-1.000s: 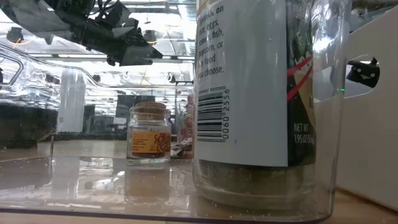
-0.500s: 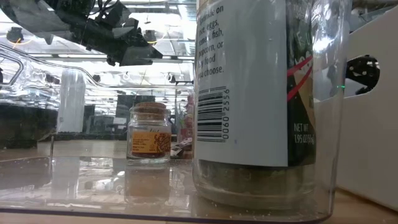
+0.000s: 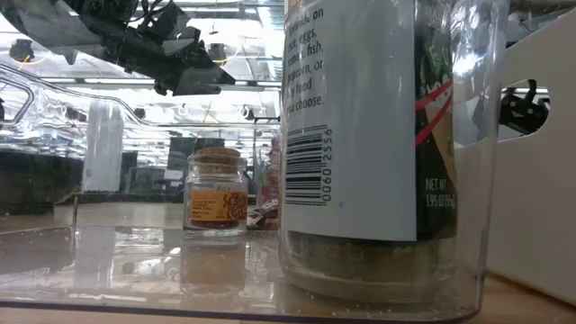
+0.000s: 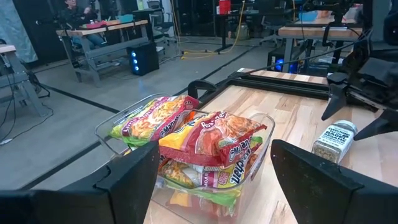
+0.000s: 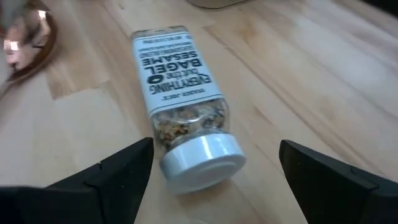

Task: Pick & Place Food Item
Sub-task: Put the white seasoning bottle into the bottom transparent bin

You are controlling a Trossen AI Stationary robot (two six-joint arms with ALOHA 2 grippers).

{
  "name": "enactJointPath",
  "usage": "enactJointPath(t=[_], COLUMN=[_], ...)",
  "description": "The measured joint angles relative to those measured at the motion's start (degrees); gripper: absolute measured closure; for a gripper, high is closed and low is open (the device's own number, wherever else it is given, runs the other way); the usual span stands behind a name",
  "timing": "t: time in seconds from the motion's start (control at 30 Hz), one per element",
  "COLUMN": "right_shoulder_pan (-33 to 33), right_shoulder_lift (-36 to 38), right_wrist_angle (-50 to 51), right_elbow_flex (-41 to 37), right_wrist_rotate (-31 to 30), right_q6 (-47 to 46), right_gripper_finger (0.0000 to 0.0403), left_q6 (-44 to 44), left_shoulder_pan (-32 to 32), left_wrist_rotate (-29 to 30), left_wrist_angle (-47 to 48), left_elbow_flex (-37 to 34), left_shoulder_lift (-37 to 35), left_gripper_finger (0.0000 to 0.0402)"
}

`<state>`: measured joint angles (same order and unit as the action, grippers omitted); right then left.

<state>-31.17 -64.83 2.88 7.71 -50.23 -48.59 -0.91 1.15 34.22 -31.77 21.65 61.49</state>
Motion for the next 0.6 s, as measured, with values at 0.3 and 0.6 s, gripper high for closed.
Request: enactJointPath(t=[0.3,0.6], right_shoulder_pan=[7.0,11.4], right_shoulder_lift=[1.9,-0.1], right_wrist_angle=[-13.1,-15.6], right_elbow_flex=[-3.9,-3.9], right_wrist_rotate=[8.7,15.7], right_q6=[12.7,16.2], right_gripper_finger=[0.0063,0.0086], left_q6=[0.0,0.0], left_shoulder_pan=[0.0,0.0], left_wrist_rotate=[0.0,0.0], left_wrist_angle=[0.0,0.7], left_elbow_flex=[0.0,0.0], left_shoulder_lift=[0.0,0.0], left_gripper_finger=[0.01,0.01])
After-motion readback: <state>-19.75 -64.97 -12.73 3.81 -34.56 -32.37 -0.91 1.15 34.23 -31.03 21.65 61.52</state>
